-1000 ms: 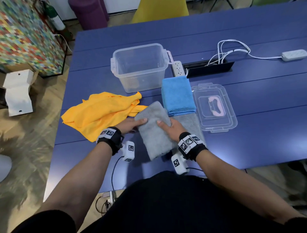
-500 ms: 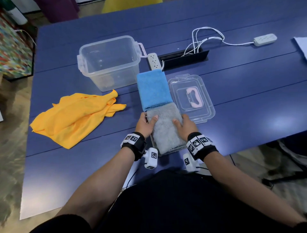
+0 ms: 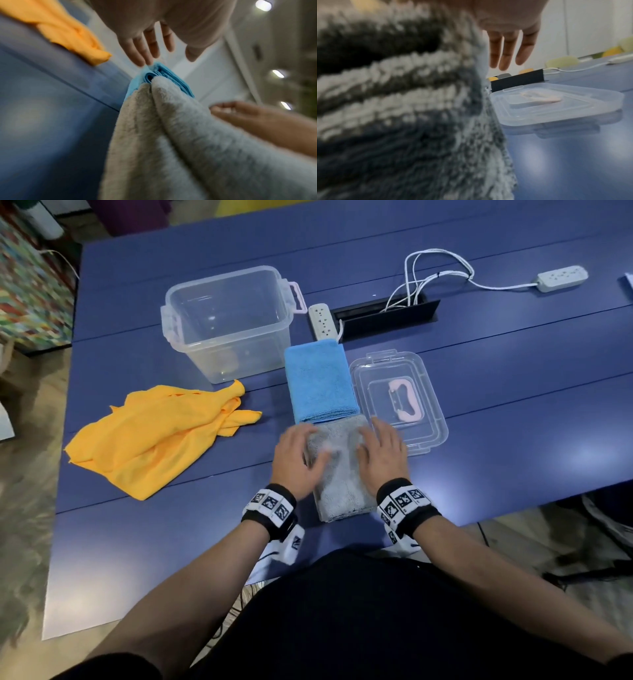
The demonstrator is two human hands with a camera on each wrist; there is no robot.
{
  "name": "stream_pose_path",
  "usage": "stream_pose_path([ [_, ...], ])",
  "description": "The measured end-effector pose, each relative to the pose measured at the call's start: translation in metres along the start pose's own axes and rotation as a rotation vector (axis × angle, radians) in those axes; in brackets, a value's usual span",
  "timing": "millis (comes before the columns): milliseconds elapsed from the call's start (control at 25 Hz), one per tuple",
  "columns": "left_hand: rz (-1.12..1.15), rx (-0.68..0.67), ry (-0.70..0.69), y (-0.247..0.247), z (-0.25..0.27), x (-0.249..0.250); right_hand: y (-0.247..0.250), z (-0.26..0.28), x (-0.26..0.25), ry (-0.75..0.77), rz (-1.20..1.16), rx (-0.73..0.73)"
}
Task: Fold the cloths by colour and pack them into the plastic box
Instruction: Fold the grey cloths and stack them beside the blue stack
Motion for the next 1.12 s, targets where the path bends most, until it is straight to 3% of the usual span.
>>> stream_pose_path([
  [40,-0.163,-0.190,-0.118,-0.019,0.008,0.005,-0.016,0.000,-0.009,0.080,0.015,-0.077],
  [120,-0.421,-0.490,-0.171,-0.051,0.025,-0.012,-0.052,0.004,-0.014,0.129,0.036,-0.270],
  [200,-0.528,-0.580,-0.137,-0.058,0.029,-0.034,-0.071,0.004,-0.010,0.100,0.033,-0.317],
  [400,-0.526,-0.626,-0.078,-0.061,0.023,-0.046,-0.080,-0.001,-0.005,0.067,-0.013,-0.318],
  [640,-0.391,-0.453,-0.049,-0.040,0.027,-0.040,-0.060,0.002,-0.002,0.030,-0.018,-0.290],
  [920,-0.469,-0.663,-0.069,-0.055,0.038,-0.050,-0.072,0.006,0.006,-0.046,0.104,-0.368],
  [1040,-0.440,-0.681,-0.077,-0.043,0.035,-0.050,-0.058,0.003,0.003,-0.076,0.132,-0.362],
  [1120,-0.366,-0.628,-0.031,-0.023,0.030,-0.058,-0.036,-0.001,-0.005,-0.120,0.117,-0.252],
])
Point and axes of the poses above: each hand's wrist, its own z-axis away from the middle knuckle, its own y-axis out of the back of the hand, x = y × z, the point moved 9 cm from there along -z, towards the middle knuckle, and after that the axes turned 4 degrees about y, right-handed, at the moved point
